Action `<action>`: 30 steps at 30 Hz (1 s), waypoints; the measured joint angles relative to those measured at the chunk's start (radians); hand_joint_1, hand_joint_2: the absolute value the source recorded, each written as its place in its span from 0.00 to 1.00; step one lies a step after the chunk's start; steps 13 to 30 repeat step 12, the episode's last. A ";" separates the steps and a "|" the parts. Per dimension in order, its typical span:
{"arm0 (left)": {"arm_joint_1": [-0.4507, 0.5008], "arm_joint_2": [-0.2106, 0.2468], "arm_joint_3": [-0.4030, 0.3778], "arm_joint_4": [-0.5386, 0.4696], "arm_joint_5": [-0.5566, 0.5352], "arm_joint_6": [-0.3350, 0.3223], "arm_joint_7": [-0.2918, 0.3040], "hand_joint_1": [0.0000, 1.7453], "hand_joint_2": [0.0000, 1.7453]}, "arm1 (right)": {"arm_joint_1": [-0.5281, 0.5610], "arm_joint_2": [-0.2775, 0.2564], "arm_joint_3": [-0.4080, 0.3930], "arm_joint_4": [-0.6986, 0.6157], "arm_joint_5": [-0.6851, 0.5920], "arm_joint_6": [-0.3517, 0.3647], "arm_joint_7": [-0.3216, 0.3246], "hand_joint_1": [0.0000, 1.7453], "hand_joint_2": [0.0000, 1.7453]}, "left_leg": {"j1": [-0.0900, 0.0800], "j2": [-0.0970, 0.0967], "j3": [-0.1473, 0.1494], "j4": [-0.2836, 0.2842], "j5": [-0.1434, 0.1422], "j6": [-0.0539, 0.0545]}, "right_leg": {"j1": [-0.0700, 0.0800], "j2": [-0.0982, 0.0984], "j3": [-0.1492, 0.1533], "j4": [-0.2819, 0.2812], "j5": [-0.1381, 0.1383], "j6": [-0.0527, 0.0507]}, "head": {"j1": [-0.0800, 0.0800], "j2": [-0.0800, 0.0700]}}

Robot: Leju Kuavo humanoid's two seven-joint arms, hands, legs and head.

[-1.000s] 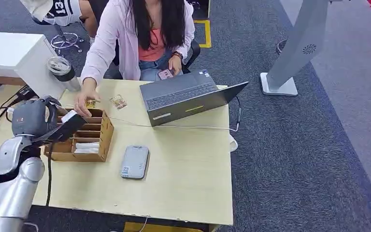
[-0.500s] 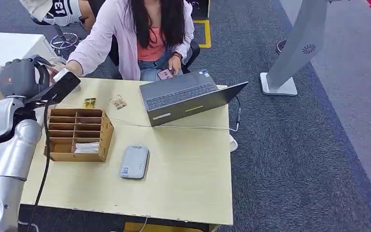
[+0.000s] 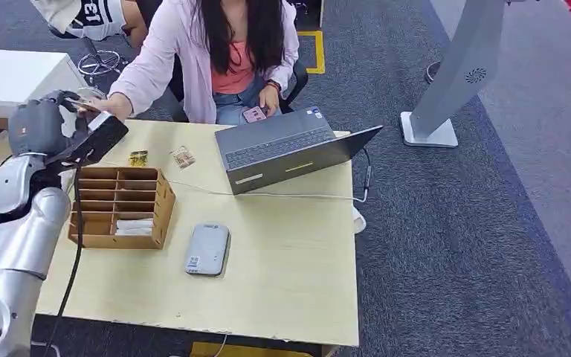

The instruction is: Pass the card to the sensor for recognition and then transmit it.

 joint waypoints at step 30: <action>0.164 0.021 0.019 -0.098 0.153 0.082 -0.131 0.00 1.00 | 0.002 0.000 0.000 0.000 0.003 0.000 0.004 0.00 0.00 | 0.000 0.000 -0.001 0.000 0.000 0.000 | 0.000 0.000 0.000 0.000 -0.001 0.000 | -0.001 0.000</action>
